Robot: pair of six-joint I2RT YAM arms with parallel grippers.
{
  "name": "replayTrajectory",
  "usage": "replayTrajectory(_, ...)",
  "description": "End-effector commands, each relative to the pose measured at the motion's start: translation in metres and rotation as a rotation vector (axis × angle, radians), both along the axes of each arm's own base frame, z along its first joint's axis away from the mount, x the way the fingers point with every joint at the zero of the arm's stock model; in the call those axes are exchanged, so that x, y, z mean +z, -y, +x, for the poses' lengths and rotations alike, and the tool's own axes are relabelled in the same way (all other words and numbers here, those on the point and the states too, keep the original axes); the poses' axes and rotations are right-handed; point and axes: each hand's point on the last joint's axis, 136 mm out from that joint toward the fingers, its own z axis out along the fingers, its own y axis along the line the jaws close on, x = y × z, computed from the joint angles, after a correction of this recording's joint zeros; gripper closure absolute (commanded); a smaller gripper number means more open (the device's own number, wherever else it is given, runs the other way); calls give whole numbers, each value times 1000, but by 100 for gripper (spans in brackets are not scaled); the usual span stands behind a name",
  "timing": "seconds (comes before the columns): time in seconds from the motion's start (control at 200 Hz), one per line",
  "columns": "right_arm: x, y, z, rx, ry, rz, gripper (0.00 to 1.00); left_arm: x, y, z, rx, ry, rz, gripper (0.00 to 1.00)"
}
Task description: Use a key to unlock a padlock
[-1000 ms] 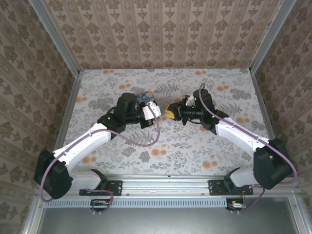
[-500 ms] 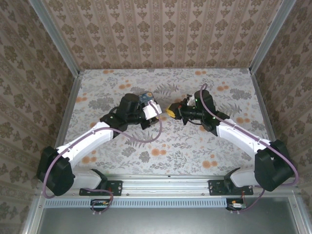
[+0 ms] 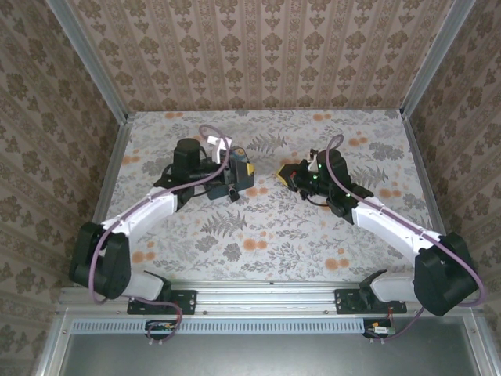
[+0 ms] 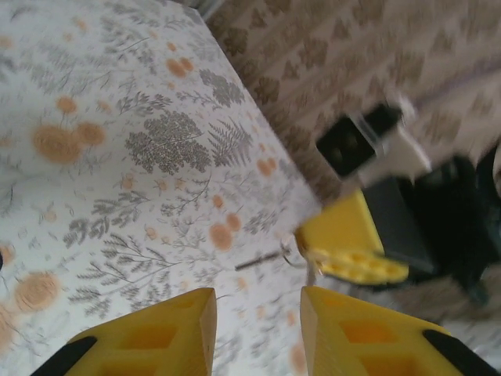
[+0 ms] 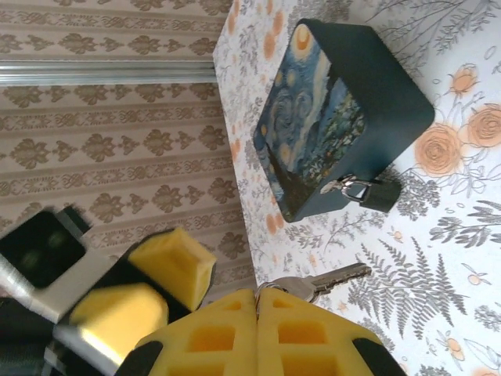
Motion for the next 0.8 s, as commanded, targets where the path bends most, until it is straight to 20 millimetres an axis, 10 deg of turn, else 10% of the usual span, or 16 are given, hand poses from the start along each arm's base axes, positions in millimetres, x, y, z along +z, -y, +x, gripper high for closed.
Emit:
replayTrajectory(0.0, 6, 0, 8, -17, 70, 5, 100, 16, 6, 2, -6, -273, -205, 62)
replayTrajectory(0.795, -7, -29, 23, 18, 95, 28, 100, -14, 34, -12, 9, -524, -166, 60)
